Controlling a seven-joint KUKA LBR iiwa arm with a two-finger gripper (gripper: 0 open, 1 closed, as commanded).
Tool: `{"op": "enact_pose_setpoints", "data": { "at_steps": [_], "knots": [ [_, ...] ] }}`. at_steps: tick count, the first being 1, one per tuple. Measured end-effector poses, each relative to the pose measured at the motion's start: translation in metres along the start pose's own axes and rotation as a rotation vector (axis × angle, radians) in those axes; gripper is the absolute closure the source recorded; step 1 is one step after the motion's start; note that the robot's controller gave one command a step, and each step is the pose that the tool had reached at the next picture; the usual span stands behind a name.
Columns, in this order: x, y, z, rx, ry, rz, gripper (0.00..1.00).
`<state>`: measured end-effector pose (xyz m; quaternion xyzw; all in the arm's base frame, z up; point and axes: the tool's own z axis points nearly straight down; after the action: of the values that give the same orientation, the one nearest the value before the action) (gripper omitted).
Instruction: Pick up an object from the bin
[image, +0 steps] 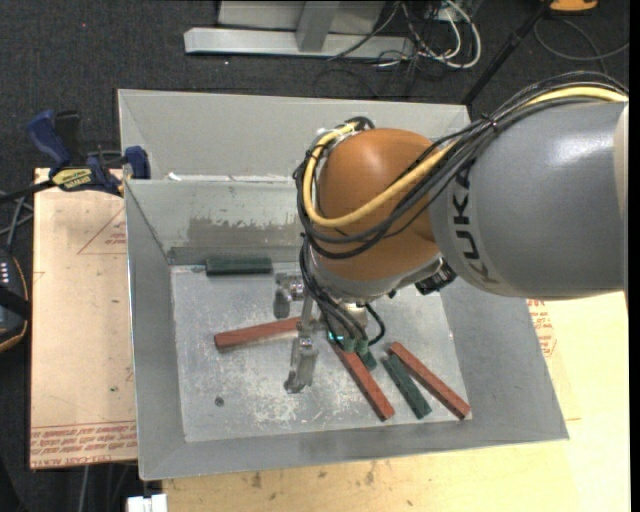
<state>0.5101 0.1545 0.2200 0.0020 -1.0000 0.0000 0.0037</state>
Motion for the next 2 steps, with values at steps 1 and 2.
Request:
{"op": "enact_pose_setpoints", "data": {
  "at_steps": [1,2],
  "knots": [
    [-0.002,-0.001,-0.004,-0.001,-0.007,0.003,0.00],
    [-0.028,-0.013,0.050,-0.003,-0.015,0.002,0.00]
  ]
}}
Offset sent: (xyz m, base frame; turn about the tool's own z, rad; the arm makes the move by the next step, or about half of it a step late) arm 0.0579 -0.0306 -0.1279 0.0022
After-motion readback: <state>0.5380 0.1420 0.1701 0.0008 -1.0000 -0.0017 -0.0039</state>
